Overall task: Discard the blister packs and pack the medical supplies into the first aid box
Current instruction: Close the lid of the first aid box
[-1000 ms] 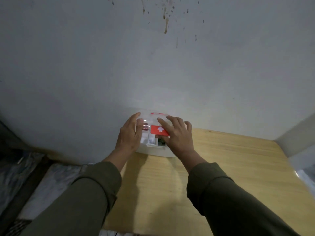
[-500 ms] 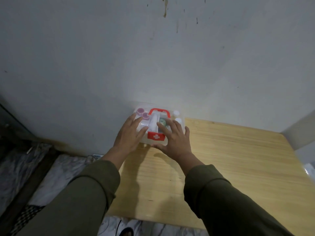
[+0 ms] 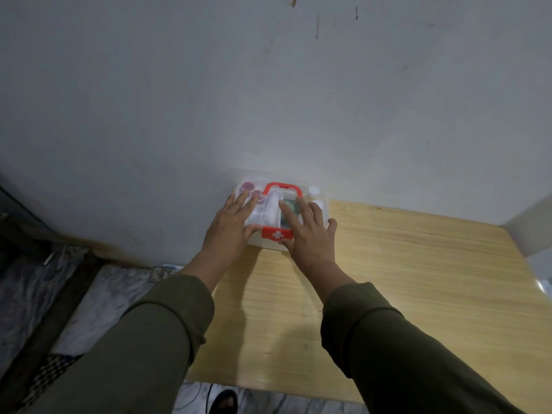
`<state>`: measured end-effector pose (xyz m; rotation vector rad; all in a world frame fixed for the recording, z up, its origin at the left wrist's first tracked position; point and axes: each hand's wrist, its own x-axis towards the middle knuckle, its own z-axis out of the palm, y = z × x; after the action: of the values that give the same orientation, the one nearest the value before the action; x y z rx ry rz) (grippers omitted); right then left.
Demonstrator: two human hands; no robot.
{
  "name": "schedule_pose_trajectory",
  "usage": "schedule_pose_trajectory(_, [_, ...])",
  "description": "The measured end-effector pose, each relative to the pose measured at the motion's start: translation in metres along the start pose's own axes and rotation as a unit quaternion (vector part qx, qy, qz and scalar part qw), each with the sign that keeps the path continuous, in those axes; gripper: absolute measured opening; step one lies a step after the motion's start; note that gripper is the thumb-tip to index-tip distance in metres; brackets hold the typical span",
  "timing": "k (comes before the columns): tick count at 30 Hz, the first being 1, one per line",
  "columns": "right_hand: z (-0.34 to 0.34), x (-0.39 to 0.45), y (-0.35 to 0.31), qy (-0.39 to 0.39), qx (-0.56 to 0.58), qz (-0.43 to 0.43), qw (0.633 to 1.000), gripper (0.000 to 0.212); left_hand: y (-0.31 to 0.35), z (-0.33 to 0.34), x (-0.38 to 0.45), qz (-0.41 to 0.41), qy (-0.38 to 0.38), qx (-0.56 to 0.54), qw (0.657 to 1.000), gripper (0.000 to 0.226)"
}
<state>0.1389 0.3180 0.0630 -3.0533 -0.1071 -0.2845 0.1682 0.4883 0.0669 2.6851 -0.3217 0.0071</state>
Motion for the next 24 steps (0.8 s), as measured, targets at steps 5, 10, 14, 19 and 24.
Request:
schedule_pose_trajectory(5, [0.003,0.018,0.003,-0.031,-0.004,0.015,0.999,0.077,0.006,-0.001,0.016,-0.011,-0.014,-0.006,1.000,0.073])
schedule_pose_trajectory(10, [0.002,0.043,0.004,-0.038,-0.007,0.022,0.999,0.079,0.007,-0.006,0.040,-0.014,-0.012,-0.002,1.000,0.071])
schedule_pose_trajectory(14, [0.007,0.049,0.006,-0.040,-0.010,0.027,0.999,0.080,0.003,-0.002,0.051,-0.013,-0.014,0.015,1.000,0.071])
schedule_pose_trajectory(19, [0.010,0.050,0.006,-0.044,0.000,0.028,0.999,0.079,-0.001,0.002,0.051,-0.002,-0.008,0.006,1.000,0.071])
schedule_pose_trajectory(24, [0.007,0.049,0.003,-0.061,-0.005,0.038,0.997,0.080,0.000,0.002,0.049,-0.002,-0.014,0.004,1.000,0.071])
